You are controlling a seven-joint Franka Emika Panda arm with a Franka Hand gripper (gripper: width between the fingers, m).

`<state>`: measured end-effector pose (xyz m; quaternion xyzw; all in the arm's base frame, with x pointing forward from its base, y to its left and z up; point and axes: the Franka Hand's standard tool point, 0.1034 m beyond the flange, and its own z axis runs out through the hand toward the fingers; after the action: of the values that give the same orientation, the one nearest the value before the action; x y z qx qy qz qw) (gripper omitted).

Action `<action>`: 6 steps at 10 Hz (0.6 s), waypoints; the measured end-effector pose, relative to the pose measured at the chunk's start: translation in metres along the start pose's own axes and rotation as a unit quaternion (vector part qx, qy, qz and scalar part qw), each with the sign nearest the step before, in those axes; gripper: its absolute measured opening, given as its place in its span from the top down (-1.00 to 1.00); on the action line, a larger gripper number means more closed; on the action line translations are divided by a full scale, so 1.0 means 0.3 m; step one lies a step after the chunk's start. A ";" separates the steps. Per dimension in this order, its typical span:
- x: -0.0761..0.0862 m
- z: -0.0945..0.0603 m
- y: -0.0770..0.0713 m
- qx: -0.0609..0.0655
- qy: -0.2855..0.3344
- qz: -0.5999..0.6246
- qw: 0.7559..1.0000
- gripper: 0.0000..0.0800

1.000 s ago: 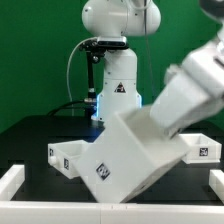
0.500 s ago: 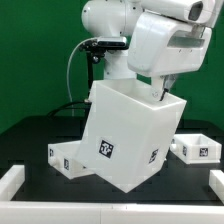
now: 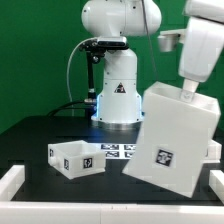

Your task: Assemble drawer

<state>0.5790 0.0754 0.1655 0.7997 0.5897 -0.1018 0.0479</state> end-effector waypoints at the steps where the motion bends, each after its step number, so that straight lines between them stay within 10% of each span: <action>1: -0.004 0.006 0.000 0.001 -0.001 0.000 1.000 0.91; 6: -0.033 0.042 -0.061 0.008 0.001 -0.065 0.998 0.91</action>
Offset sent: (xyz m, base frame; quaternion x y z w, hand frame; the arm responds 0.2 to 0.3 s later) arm -0.0182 0.0064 -0.0040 0.0173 0.0838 -0.1732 0.9812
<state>0.5574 0.0690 0.1563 0.7602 0.6396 -0.1088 0.0345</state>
